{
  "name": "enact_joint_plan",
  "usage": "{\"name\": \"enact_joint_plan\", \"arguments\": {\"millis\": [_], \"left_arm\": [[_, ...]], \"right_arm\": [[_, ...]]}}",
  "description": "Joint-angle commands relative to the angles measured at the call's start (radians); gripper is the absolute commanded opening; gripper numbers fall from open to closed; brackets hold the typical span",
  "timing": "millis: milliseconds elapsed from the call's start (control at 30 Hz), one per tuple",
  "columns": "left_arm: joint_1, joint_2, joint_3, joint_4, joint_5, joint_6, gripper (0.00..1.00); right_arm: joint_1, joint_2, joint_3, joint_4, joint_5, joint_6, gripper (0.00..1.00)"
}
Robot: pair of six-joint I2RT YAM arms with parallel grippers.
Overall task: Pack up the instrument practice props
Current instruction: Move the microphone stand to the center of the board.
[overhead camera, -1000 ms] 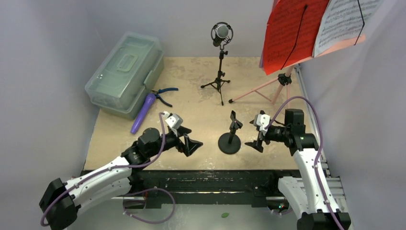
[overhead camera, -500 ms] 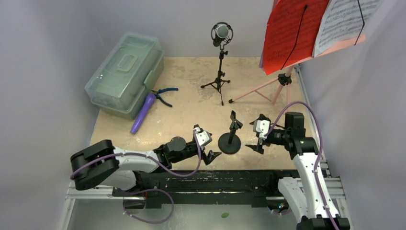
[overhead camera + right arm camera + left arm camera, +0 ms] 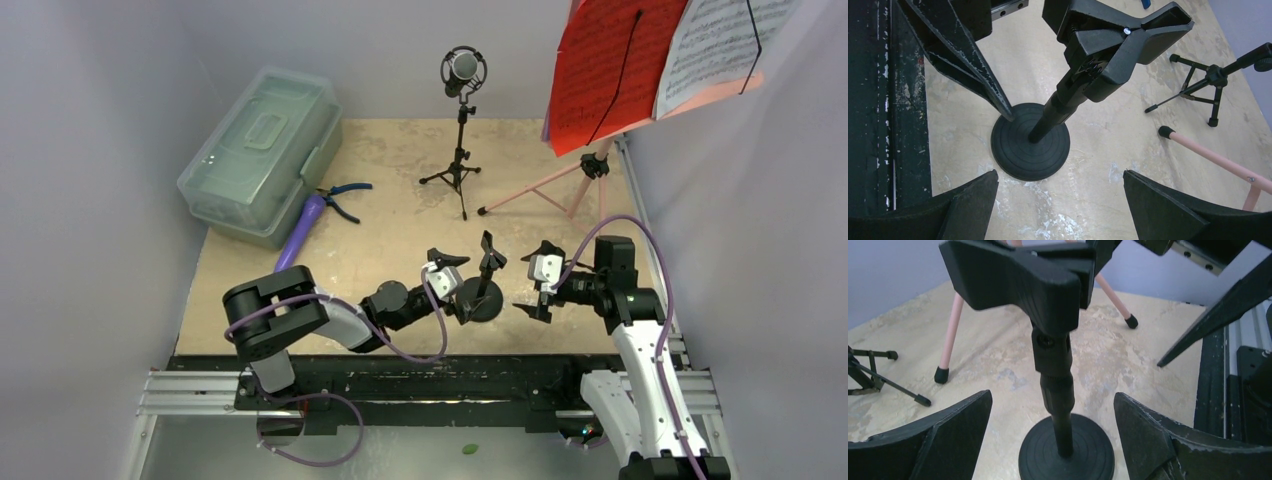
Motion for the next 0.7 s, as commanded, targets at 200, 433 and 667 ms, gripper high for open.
{"name": "enact_joint_plan", "arguments": {"millis": [200, 433, 667], "left_arm": [[-0.005, 0.088, 0.111, 0.123, 0.007, -0.06, 0.74], [-0.005, 0.123, 0.13, 0.131, 0.005, -0.08, 0.58], [-0.005, 0.16, 0.134, 0.15, -0.031, -0.089, 0.41]], "right_arm": [[-0.002, -0.007, -0.007, -0.004, -0.006, -0.021, 0.99], [-0.019, -0.011, -0.009, -0.008, -0.006, -0.027, 0.99], [-0.021, -0.015, -0.009, -0.01, -0.008, -0.029, 0.99]]}}
